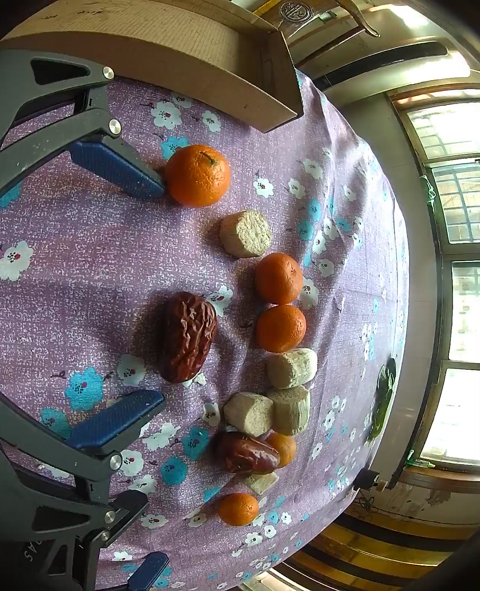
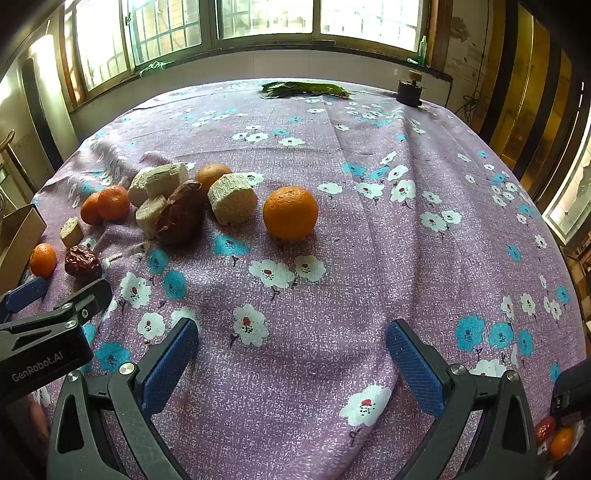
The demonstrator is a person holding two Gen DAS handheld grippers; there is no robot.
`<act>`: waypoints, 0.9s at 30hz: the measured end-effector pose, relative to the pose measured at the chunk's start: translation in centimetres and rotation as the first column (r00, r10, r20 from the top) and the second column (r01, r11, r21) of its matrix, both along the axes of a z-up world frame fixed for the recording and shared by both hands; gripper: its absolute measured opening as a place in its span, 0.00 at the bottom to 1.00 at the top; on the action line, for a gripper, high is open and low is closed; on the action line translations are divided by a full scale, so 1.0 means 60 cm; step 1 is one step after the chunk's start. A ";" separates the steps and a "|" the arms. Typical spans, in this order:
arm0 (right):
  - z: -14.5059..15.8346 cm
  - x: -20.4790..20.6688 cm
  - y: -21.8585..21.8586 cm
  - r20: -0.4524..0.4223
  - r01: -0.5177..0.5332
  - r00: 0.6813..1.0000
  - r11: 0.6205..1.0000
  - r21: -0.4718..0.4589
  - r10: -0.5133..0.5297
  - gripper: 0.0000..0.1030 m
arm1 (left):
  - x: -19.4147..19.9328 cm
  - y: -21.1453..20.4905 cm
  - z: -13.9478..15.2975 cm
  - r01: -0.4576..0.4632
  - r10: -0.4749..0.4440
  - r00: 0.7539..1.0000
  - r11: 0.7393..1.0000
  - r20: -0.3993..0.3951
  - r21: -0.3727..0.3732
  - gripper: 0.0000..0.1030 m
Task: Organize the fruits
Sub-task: 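Move left tool to the red date while right tool approaches another date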
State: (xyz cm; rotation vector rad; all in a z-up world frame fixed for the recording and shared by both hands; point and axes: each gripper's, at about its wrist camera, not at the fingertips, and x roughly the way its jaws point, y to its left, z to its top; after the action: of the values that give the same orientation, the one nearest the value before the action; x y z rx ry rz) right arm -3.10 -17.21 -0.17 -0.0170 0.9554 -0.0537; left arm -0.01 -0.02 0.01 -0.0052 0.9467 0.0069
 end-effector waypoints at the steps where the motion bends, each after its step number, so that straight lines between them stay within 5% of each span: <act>1: 0.000 0.000 0.000 0.000 0.000 1.000 1.000 0.002 0.000 1.00 | 0.000 0.000 0.000 0.001 -0.001 1.000 1.000 -0.010 -0.005 1.00; 8: 0.001 -0.009 0.005 -0.023 -0.030 0.999 1.000 0.007 0.030 1.00 | -0.007 0.005 0.012 0.014 -0.014 1.000 1.000 -0.007 -0.002 1.00; 12: 0.035 -0.029 0.001 0.043 -0.054 0.998 0.999 -0.007 0.054 1.00 | -0.029 0.016 0.036 0.020 -0.019 1.000 0.999 0.018 -0.044 1.00; 27: 0.105 -0.063 0.012 0.162 -0.180 0.975 0.963 0.199 0.149 1.00 | -0.070 0.052 0.083 0.022 -0.016 0.998 0.995 0.060 -0.100 1.00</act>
State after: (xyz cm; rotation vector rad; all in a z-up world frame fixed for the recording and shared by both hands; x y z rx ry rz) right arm -6.86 -16.47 6.12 0.1040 0.8060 0.1995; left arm -4.19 3.11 5.01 -0.0886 0.8873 -0.0582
